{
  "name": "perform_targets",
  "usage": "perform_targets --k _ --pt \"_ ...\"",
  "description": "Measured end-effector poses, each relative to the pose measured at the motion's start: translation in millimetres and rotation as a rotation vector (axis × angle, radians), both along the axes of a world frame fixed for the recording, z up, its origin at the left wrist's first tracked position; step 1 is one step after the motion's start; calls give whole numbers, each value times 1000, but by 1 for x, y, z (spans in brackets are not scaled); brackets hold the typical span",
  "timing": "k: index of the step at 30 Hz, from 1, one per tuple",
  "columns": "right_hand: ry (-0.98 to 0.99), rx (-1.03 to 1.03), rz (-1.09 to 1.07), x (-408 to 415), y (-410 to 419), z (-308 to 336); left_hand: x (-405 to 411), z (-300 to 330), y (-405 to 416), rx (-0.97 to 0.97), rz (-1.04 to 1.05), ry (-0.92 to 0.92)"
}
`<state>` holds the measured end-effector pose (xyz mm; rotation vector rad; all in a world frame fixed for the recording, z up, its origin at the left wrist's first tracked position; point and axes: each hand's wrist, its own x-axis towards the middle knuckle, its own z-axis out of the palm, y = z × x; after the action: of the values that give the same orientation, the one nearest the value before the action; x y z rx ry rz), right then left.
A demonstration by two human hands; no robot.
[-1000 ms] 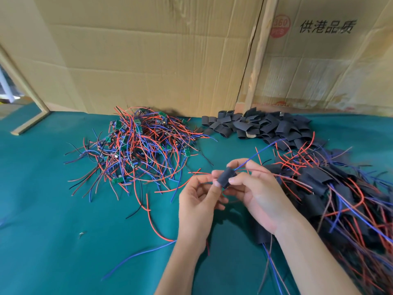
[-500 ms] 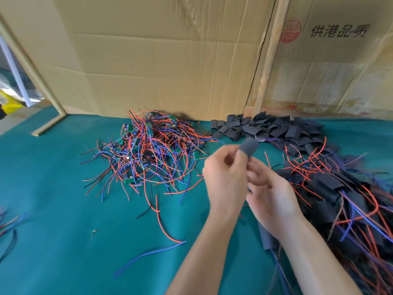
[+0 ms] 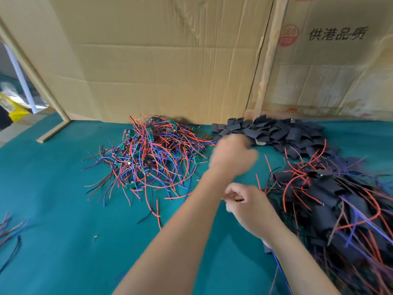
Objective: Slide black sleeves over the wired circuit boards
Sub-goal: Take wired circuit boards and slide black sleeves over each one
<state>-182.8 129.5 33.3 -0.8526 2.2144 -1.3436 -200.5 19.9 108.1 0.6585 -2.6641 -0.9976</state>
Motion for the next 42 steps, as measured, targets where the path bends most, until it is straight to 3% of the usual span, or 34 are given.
perform_targets --k 3,7,11,14,17,19,22,25,29,32,35,39,42 --pt "50 4 -21 0 2 1 20 -27 -46 -319 341 -125" --pt "116 38 -11 1 2 5 34 -60 -71 -418 261 -225" --pt "168 12 -78 -1 7 14 44 -64 -81 -460 272 -27" --pt "236 -44 -186 -5 11 26 63 -51 -76 -297 281 211" --pt "306 -17 -298 -10 10 29 86 -32 -68 4 201 415" --pt "339 82 -309 -19 0 28 103 -20 -62 345 87 562" --pt "385 213 -262 -48 -22 28 124 -9 -61 1051 -108 750" --pt "386 427 -215 -84 -46 31 135 -12 -63 1482 -164 864" --pt "346 706 -171 -110 -66 25 132 -36 -56 1579 -105 727" --pt "366 779 -207 -117 -75 21 128 -62 -53 1532 -38 585" --pt "427 825 -244 -121 -78 16 130 -82 -58 1587 -25 588" --pt "443 742 -307 -114 -76 21 131 -92 -63 1572 -89 581" --pt "583 508 -407 -79 -64 24 129 -89 -63 1529 -105 549"
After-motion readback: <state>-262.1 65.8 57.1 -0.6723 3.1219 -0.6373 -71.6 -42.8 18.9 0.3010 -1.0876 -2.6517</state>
